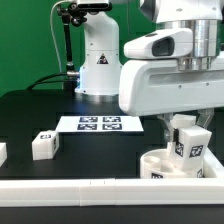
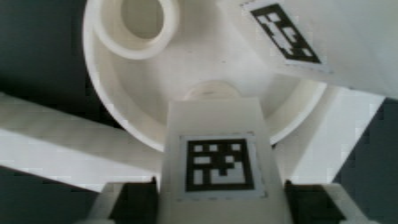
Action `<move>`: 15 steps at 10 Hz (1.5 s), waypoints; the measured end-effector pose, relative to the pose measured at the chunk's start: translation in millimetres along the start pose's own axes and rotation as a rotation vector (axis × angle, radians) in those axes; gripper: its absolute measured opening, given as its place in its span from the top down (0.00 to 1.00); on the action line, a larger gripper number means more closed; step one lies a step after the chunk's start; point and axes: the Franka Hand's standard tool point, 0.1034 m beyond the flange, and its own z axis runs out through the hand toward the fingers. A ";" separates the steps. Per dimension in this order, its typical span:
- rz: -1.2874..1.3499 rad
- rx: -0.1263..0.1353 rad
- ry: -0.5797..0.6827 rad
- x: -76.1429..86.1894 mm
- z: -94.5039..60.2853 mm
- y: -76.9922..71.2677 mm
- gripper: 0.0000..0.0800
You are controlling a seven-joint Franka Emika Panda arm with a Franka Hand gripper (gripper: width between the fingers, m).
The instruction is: Assemble stool
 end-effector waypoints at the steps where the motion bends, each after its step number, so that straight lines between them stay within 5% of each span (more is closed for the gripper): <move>1: 0.097 0.017 0.006 -0.7 1.8 6.6 0.58; 11: 0.809 0.038 0.047 4.5 1.2 11.3 0.57; 15: 1.229 0.077 0.029 5.1 1.8 -2.3 0.57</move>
Offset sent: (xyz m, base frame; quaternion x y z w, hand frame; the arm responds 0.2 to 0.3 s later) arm -0.0020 -0.0017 -0.0025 -0.0104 0.0146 0.2300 0.9730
